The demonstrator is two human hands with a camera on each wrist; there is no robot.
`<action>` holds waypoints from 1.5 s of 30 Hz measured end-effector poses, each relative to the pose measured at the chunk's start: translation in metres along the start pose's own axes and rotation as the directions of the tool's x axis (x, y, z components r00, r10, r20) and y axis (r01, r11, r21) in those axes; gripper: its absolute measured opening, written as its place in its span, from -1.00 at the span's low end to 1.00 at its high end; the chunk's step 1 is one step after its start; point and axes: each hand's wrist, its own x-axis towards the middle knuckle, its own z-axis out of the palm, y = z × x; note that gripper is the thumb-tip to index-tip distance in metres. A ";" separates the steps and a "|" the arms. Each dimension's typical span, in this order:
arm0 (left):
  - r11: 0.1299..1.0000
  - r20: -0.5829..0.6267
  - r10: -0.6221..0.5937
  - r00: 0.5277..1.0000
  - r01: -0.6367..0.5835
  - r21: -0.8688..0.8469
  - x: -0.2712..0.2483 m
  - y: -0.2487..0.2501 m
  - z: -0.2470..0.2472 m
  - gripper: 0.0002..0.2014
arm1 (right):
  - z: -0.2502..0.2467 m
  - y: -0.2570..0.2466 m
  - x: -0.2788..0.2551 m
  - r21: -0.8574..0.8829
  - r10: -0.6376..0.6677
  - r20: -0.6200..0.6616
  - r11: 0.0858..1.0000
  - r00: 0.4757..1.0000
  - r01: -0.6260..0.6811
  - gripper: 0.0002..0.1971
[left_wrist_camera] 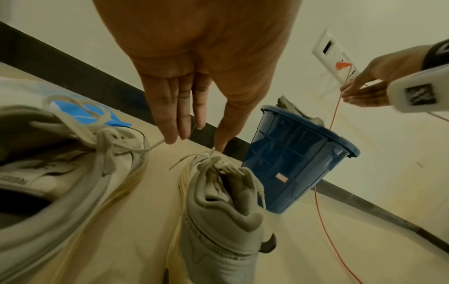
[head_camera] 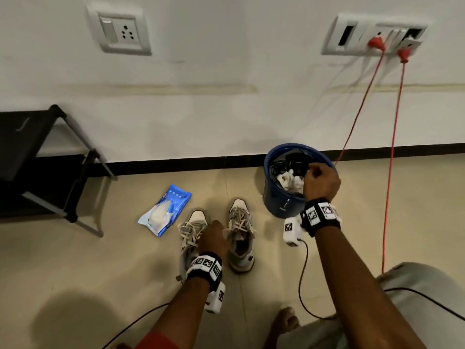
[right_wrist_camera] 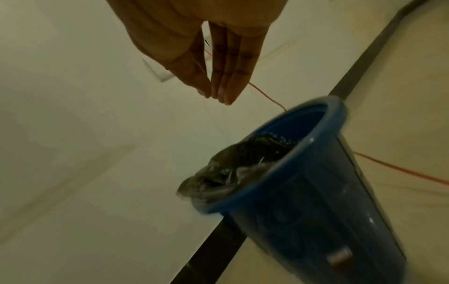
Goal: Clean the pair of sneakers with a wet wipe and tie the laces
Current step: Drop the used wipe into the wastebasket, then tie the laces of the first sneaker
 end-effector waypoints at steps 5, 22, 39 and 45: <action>0.997 0.034 -0.049 0.998 0.047 0.062 0.012 0.003 0.011 -0.46 | 0.038 0.035 -0.098 -0.096 -0.080 0.358 0.988 0.930 0.121 -0.88; 0.981 0.173 -0.113 0.978 0.137 -0.136 -0.072 -0.027 0.029 -0.81 | 0.039 0.105 -0.254 -0.507 0.436 0.627 0.858 0.646 -0.087 -0.70; 0.973 0.124 -0.069 0.990 0.094 -0.211 -0.038 -0.039 0.014 -0.82 | 0.065 0.109 -0.202 -0.222 0.439 0.698 0.884 0.566 -0.412 -0.91; 0.930 0.014 -0.101 0.995 0.100 -0.353 -0.042 -0.059 0.043 -0.91 | 0.082 0.124 -0.216 -0.166 0.292 0.709 0.954 0.642 -0.251 -0.94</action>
